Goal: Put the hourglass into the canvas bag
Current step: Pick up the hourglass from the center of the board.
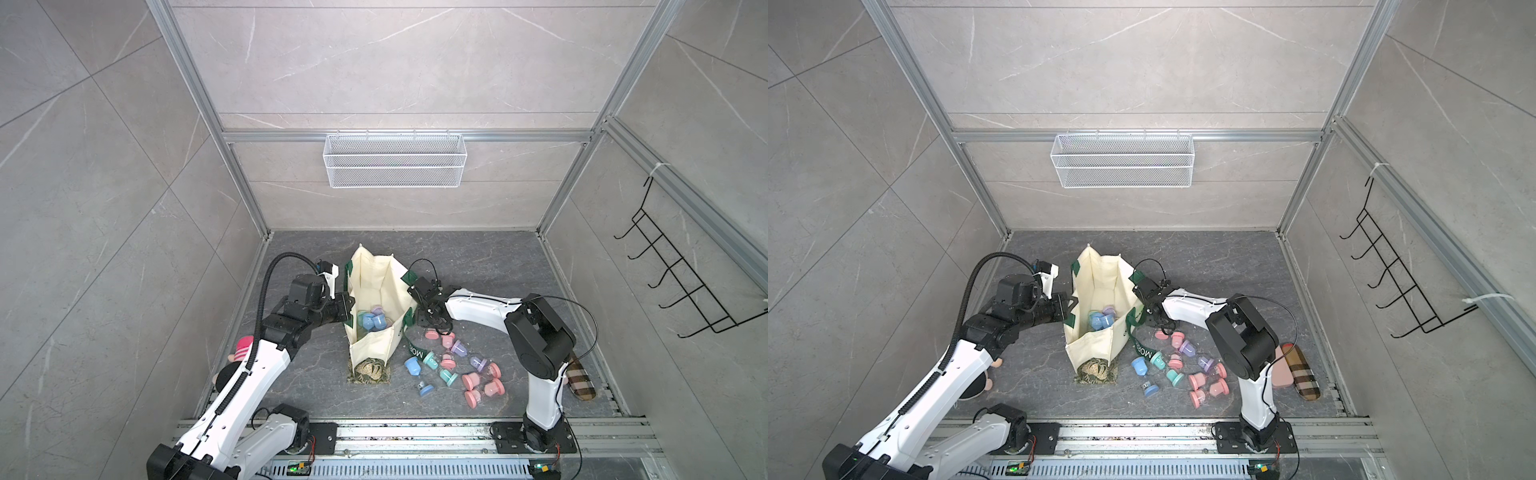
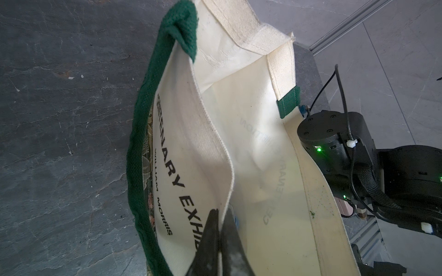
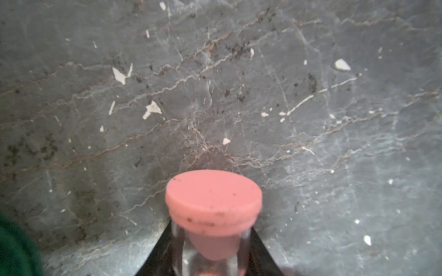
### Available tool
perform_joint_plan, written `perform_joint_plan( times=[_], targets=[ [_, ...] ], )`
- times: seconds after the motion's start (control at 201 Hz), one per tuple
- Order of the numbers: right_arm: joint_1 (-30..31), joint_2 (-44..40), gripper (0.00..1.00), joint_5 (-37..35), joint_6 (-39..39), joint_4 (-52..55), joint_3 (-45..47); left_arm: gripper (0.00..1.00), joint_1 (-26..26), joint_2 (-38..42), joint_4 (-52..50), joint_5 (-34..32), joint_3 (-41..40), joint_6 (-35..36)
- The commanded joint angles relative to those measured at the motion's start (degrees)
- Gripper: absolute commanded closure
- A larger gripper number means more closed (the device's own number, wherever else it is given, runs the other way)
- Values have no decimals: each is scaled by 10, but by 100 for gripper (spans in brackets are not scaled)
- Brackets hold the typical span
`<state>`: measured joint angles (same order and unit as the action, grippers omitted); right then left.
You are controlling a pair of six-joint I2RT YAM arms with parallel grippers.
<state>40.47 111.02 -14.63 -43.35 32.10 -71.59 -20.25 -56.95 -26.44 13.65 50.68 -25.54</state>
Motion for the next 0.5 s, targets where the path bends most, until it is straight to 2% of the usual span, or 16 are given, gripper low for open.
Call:
perform_joint_plan(
  times=[0.0, 0.493],
  targets=[
    [-2, -42, 90, -17, 16, 29, 25, 100, 1, 1, -9, 3, 0, 7],
    [-2, -253, 93, -59, 33, 56, 76, 100, 1, 2, -10, 2, 0, 7]
  ],
)
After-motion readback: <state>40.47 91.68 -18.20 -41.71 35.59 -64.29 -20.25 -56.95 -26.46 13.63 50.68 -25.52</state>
